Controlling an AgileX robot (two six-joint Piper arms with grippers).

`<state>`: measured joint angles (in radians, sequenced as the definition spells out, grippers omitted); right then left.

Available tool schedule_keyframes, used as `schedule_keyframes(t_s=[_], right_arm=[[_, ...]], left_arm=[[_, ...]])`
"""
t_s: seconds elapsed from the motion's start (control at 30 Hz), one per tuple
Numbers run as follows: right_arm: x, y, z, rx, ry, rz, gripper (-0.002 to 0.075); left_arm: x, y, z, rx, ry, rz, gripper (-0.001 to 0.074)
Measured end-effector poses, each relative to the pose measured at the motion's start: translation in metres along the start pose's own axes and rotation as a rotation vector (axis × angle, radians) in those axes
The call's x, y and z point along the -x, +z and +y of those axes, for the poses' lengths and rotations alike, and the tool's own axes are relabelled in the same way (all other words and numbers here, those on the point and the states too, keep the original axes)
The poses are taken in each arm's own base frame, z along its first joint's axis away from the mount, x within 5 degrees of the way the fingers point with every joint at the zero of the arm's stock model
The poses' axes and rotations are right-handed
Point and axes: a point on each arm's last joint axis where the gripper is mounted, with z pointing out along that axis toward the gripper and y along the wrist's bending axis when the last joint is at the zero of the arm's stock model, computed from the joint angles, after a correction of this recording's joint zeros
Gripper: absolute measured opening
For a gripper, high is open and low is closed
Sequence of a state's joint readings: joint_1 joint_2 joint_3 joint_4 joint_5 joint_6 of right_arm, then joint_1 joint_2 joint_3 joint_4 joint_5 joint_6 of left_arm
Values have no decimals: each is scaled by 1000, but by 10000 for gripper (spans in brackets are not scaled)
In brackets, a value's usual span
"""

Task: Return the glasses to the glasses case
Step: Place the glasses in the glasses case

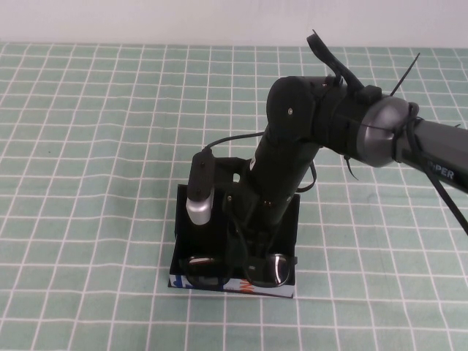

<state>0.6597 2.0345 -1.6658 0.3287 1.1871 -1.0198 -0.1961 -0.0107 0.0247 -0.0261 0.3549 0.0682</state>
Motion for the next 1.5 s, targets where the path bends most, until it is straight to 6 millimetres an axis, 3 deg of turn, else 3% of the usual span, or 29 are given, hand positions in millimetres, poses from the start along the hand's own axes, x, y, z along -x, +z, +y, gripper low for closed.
schedule_keyframes(t_s=[0.5, 0.87, 1.27, 1.5], right_arm=[[3, -3, -2, -24, 37, -13, 7], [22, -40, -14, -97, 44, -147, -8], [17, -33, -17, -48, 104, -132, -8], [-1, -11, -41, 24, 209, -144, -8]], left_arm=[[0, 0, 0, 0, 0, 0, -4], [0, 0, 0, 0, 0, 0, -4], [0, 0, 0, 0, 0, 0, -4], [0, 0, 0, 0, 0, 0, -4]])
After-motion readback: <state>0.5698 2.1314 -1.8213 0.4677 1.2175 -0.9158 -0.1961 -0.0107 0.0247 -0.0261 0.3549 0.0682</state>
